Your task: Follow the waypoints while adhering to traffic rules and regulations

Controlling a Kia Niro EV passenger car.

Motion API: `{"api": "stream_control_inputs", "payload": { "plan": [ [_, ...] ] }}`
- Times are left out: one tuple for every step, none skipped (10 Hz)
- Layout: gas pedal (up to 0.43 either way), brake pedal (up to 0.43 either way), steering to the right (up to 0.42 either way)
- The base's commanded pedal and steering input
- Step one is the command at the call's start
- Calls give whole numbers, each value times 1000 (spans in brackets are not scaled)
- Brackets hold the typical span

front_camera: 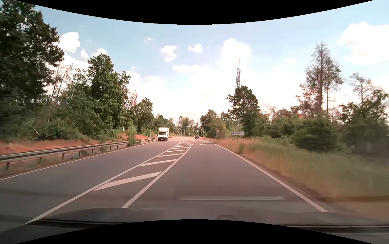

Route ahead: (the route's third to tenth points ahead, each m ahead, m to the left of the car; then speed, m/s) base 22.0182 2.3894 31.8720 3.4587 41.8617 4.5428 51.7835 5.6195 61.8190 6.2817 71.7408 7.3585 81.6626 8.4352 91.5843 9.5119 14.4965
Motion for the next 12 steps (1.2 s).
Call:
{"api": "stream_control_inputs", "payload": {
  "plan": [
    [67, 0, -10],
    [67, 0, -8],
    [67, 0, -7],
    [67, 0, -7],
    [67, 0, -7],
    [67, 0, -7],
    [67, 0, -7],
    [67, 0, -7],
    [67, 0, -7],
    [67, 0, -8],
    [67, 0, -9],
    [67, 0, -8]
  ]
}}
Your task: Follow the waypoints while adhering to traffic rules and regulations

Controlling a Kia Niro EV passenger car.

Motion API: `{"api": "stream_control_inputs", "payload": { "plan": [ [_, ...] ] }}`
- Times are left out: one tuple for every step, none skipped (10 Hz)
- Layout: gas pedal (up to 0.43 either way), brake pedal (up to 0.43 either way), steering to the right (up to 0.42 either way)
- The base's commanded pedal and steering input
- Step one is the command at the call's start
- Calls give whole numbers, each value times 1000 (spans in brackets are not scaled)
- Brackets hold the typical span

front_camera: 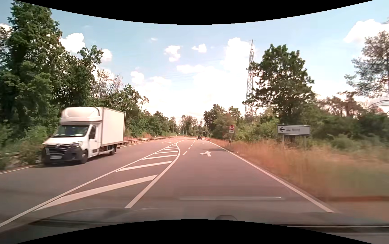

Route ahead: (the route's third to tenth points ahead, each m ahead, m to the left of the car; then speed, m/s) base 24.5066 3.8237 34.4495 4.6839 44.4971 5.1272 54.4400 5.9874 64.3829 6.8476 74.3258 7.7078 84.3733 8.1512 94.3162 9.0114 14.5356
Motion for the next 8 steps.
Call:
{"api": "stream_control_inputs", "payload": {
  "plan": [
    [67, 0, -8],
    [67, 0, -8],
    [67, 0, -9],
    [67, 0, -9],
    [59, 0, -10],
    [47, 0, -9],
    [20, 0, -9],
    [8, 0, -9]
  ]
}}
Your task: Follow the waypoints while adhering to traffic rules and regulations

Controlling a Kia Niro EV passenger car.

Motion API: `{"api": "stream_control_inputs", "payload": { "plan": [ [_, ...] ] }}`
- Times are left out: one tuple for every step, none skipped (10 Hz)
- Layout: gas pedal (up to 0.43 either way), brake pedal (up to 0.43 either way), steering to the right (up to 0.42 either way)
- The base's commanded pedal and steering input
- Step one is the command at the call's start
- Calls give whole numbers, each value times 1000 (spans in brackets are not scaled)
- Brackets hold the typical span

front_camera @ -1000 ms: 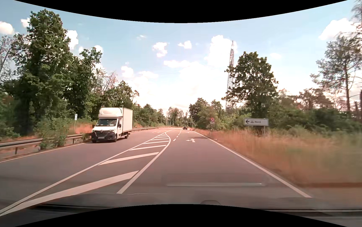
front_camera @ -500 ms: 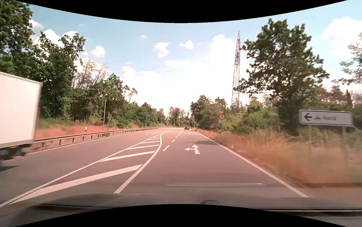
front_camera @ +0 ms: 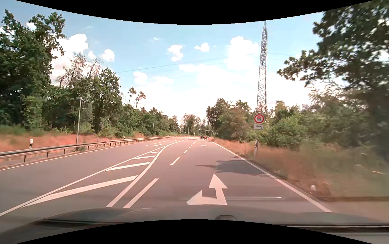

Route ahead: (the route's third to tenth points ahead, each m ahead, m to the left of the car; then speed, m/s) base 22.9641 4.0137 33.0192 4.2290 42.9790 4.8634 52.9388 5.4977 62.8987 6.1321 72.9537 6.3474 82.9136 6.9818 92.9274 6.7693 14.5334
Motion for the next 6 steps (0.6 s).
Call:
{"api": "stream_control_inputs", "payload": {
  "plan": [
    [0, 0, -9],
    [0, 0, -9],
    [0, 0, -9],
    [0, 0, -9],
    [0, 0, -9],
    [0, 0, -9]
  ]
}}
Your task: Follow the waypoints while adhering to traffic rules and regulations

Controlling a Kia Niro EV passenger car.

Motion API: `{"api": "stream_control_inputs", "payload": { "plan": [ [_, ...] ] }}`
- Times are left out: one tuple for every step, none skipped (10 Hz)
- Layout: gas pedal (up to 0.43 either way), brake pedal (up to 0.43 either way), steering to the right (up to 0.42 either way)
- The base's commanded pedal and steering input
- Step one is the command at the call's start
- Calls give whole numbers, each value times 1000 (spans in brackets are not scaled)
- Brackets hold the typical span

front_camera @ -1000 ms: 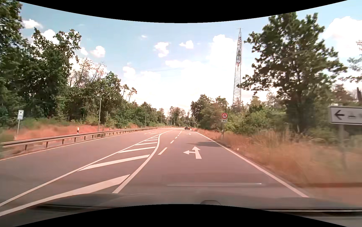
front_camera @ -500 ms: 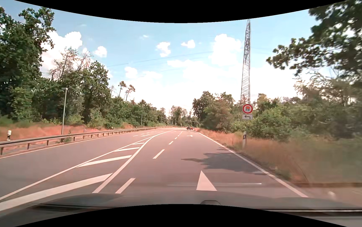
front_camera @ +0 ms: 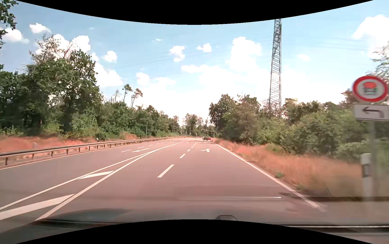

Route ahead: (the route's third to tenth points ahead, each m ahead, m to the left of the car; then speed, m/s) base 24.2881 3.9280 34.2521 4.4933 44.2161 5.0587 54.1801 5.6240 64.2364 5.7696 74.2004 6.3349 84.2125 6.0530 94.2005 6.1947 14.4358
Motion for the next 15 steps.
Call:
{"api": "stream_control_inputs", "payload": {
  "plan": [
    [0, 0, -9],
    [0, 0, -8],
    [0, 0, -8],
    [0, 0, -8],
    [0, 0, -8],
    [0, 0, -6],
    [0, 0, -6],
    [0, 0, -5],
    [0, 0, -5],
    [0, 0, -5],
    [8, 0, -4],
    [8, 0, -4],
    [8, 0, -4],
    [8, 0, -4],
    [8, 0, -4]
  ]
}}
